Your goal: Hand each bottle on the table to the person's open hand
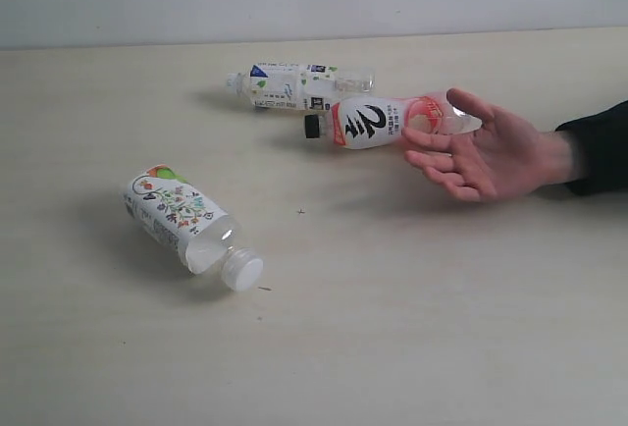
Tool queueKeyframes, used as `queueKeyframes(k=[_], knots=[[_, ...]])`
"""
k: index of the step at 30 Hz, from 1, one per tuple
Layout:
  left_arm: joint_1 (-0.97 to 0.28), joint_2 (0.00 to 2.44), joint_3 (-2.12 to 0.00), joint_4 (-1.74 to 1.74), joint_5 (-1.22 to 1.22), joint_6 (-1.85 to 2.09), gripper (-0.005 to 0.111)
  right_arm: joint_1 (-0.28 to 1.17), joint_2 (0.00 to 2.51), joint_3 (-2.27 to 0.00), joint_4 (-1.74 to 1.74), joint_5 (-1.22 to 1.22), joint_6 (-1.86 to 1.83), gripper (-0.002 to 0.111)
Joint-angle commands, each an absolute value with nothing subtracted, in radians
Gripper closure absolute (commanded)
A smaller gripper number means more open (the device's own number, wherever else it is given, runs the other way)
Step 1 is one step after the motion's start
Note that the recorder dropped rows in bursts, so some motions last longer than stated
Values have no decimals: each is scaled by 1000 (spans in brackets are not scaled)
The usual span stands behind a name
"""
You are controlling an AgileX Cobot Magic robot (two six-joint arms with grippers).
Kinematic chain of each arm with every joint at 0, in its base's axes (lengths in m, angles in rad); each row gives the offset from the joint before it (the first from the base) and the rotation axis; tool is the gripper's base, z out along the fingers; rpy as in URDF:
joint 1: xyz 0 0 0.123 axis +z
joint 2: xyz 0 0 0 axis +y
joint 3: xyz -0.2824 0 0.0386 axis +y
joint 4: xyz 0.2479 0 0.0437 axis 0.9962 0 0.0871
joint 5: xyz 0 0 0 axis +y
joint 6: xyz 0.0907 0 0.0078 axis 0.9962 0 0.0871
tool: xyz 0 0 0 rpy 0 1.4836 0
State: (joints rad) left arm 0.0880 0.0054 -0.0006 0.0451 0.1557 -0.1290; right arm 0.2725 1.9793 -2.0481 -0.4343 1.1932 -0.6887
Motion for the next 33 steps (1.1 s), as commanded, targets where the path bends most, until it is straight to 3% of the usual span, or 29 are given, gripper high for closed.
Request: queueKeyframes(k=[1, 8, 19, 22, 33], knots=[[81, 0, 0, 46, 152, -127, 107, 266, 2103, -2111, -253, 1221, -1054, 108], [81, 0, 0, 46, 152, -127, 107, 267, 2216, -2111, -171, 1221, -1142, 103], [81, 0, 0, 46, 152, -127, 107, 267, 2227, -2111, 27, 1221, -1142, 58], [81, 0, 0, 46, 152, -127, 107, 283, 2233, -2109, 17, 1221, -1142, 50], [81, 0, 0, 46, 152, -127, 107, 355, 2270, -2029, -37, 1221, -1118, 42]])
